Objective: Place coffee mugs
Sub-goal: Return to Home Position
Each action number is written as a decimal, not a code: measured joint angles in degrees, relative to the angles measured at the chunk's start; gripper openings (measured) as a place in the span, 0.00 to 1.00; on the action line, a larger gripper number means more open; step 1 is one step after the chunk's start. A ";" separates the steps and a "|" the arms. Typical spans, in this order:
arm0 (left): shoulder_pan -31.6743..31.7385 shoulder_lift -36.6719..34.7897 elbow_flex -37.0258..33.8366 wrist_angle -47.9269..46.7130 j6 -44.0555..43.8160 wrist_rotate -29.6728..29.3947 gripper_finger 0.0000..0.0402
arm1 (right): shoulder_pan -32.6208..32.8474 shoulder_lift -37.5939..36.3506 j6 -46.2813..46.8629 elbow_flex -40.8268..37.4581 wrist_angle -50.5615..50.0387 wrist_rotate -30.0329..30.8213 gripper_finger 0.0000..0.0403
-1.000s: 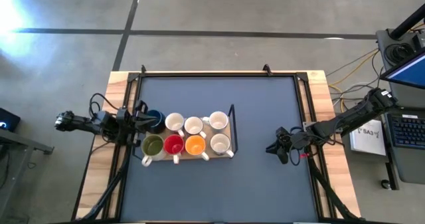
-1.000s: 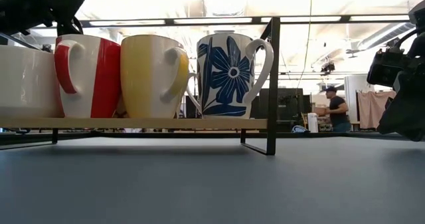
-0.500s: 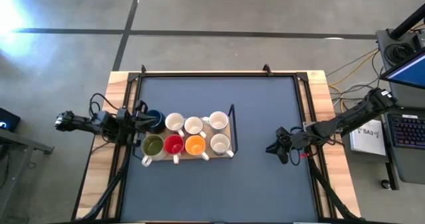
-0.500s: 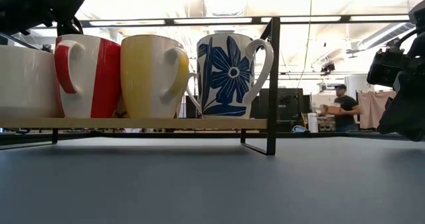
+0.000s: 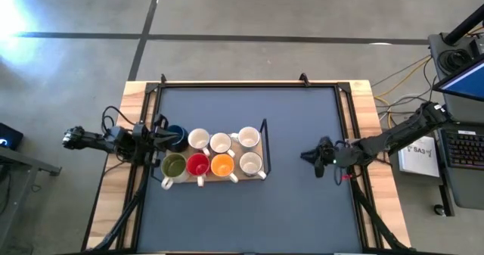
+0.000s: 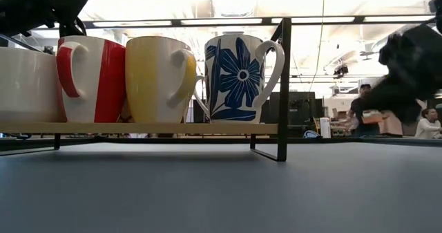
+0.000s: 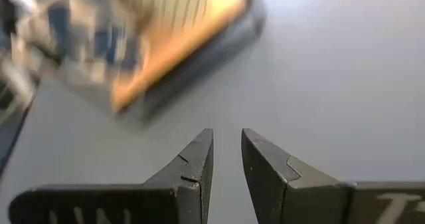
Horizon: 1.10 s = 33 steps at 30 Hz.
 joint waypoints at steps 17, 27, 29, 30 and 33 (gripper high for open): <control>-0.02 0.28 0.00 -0.02 0.02 0.00 0.03 | -2.77 -22.93 -39.78 0.00 12.43 20.54 0.17; 0.00 0.28 0.00 0.00 0.02 0.00 0.03 | -12.63 -30.48 -44.85 0.00 13.99 15.11 0.17; 0.00 0.28 0.00 -0.02 0.01 0.00 0.03 | -14.76 -30.53 -46.87 0.00 15.27 11.18 0.17; -0.01 0.28 0.00 0.00 0.02 0.00 0.03 | -15.92 -30.49 -47.92 0.00 15.95 8.77 0.17; -0.02 0.28 0.00 -0.01 0.00 0.00 0.03 | -19.38 -30.49 -50.12 0.00 15.99 2.07 0.17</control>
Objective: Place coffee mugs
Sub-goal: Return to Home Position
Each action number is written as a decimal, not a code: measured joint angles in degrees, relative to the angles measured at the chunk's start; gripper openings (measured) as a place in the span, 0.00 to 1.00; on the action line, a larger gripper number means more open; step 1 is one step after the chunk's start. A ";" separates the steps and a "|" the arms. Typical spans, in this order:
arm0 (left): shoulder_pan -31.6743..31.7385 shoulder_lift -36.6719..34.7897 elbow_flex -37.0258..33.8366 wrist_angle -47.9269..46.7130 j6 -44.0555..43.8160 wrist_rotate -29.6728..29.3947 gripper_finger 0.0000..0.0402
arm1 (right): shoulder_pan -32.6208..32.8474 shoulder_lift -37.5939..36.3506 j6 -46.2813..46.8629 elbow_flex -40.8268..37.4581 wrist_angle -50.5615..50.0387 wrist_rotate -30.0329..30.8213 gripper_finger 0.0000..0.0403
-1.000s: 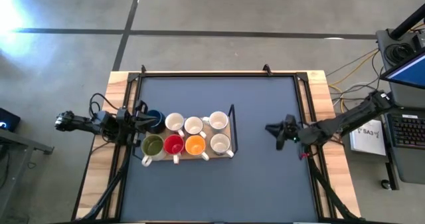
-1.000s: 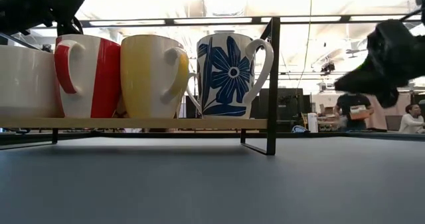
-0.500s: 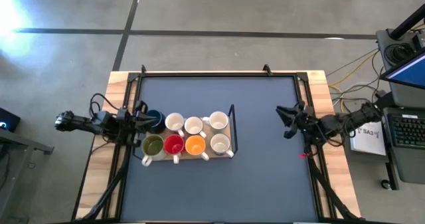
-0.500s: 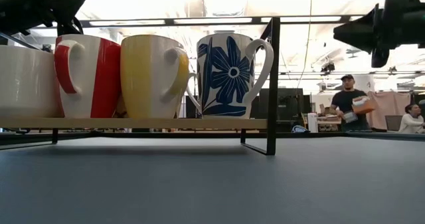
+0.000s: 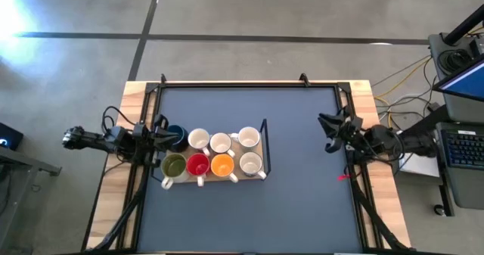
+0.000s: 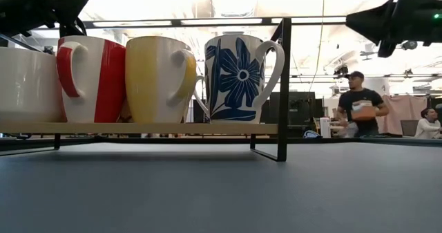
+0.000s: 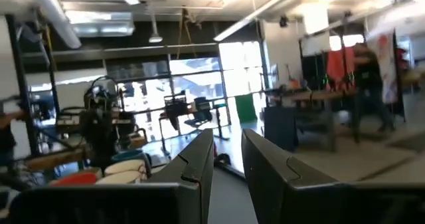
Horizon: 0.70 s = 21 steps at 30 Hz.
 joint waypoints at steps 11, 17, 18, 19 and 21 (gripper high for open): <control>0.00 0.02 0.00 0.01 0.02 0.00 0.03 | -13.76 0.17 -4.86 0.00 0.41 -4.51 0.17; 0.02 0.02 0.00 0.01 0.01 0.00 0.03 | -15.57 1.44 -0.94 -0.01 0.48 -4.53 0.17; 0.02 0.02 0.00 0.01 0.02 0.00 0.03 | -15.57 1.64 -0.89 -0.01 0.41 -4.53 0.17; 0.02 0.02 0.00 0.01 0.00 0.00 0.03 | -15.57 1.84 -0.87 -0.02 0.38 -4.53 0.17; 0.01 0.02 0.00 0.01 0.01 0.00 0.03 | -15.57 1.94 -0.87 0.00 0.36 -4.53 0.17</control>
